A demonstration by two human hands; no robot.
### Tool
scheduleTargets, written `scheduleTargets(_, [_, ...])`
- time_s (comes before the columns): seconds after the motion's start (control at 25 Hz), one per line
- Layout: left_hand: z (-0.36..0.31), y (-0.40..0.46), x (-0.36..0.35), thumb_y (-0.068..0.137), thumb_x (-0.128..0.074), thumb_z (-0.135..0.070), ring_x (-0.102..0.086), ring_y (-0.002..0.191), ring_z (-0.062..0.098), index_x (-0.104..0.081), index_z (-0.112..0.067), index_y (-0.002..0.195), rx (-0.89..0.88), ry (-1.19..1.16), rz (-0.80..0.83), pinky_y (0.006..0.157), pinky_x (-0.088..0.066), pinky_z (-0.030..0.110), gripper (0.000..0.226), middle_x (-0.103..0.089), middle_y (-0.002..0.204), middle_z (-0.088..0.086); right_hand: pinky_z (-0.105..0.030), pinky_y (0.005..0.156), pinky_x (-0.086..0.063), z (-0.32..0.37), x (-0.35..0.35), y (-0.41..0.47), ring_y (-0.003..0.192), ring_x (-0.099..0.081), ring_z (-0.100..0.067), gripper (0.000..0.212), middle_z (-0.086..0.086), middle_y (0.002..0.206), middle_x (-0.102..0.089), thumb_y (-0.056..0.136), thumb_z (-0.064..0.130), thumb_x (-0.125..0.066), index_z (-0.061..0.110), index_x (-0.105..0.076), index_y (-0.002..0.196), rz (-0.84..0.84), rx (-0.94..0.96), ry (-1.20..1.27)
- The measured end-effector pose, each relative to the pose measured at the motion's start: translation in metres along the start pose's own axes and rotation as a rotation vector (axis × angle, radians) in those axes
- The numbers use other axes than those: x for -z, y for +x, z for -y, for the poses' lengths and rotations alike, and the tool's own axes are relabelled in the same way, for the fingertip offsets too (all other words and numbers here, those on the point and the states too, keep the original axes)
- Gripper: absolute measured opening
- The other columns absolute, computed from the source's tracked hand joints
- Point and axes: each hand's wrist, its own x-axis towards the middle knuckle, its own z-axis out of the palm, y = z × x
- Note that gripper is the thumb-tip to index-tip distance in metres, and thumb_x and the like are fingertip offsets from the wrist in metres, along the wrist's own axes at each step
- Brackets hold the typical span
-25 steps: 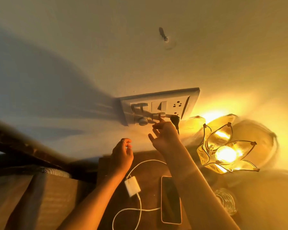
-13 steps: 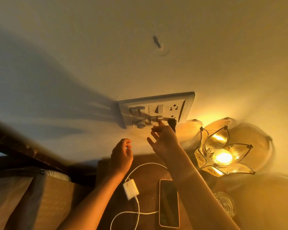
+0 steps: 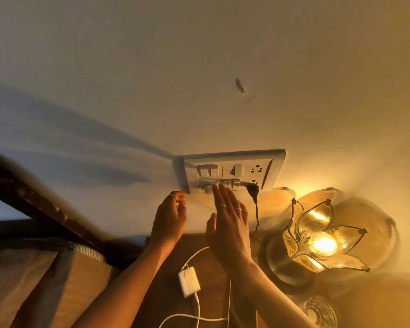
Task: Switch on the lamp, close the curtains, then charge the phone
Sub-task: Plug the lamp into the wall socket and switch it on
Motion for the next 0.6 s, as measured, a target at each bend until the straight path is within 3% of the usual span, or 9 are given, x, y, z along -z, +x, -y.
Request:
scheduleTargets(0.08, [0.003, -0.002, 0.002, 0.094, -0.042, -0.013, -0.062, 0.108, 0.025, -0.055, -0.007, 0.116, 0.007, -0.005, -0.006, 0.086, -0.048, 0.028, 0.026, -0.066, 0.117, 0.014, -0.043, 0.12, -0.009, -0.001, -0.01, -0.001, 0.146, -0.015, -0.024, 0.088, -0.007, 0.153, -0.031, 0.069, 0.019, -0.072, 0.018, -0.029, 0.145, -0.052, 0.154, -0.215])
scheduleTargets(0.2, [0.005, -0.01, 0.01, 0.094, -0.042, -0.012, -0.061, 0.109, 0.024, -0.055, -0.008, 0.116, 0.029, 0.01, -0.008, 0.086, -0.048, 0.027, 0.026, -0.066, 0.117, 0.014, -0.044, 0.116, 0.009, 0.005, -0.008, 0.005, 0.145, 0.001, -0.023, 0.095, -0.009, 0.157, -0.021, 0.067, 0.018, -0.071, 0.018, -0.021, 0.148, -0.042, 0.241, -0.323])
scheduleTargets(0.4, [0.013, -0.019, 0.016, 0.093, -0.043, -0.01, -0.062, 0.108, 0.026, -0.056, -0.006, 0.115, 0.007, 0.012, 0.011, 0.087, -0.048, 0.029, 0.026, -0.066, 0.114, 0.014, -0.046, 0.116, 0.011, 0.007, -0.007, 0.014, 0.146, 0.002, -0.022, 0.091, -0.008, 0.159, -0.012, 0.073, 0.007, -0.062, 0.019, -0.014, 0.149, -0.021, 0.341, -0.457])
scheduleTargets(0.6, [0.023, -0.034, 0.02, 0.093, -0.041, -0.01, -0.061, 0.107, 0.024, -0.056, -0.008, 0.116, 0.051, 0.004, 0.047, 0.085, -0.045, 0.025, 0.027, -0.065, 0.116, 0.013, -0.046, 0.116, 0.01, 0.013, -0.006, 0.013, 0.147, 0.002, -0.021, 0.092, -0.006, 0.159, -0.01, 0.075, 0.011, -0.064, 0.018, -0.012, 0.149, -0.012, 0.345, -0.534])
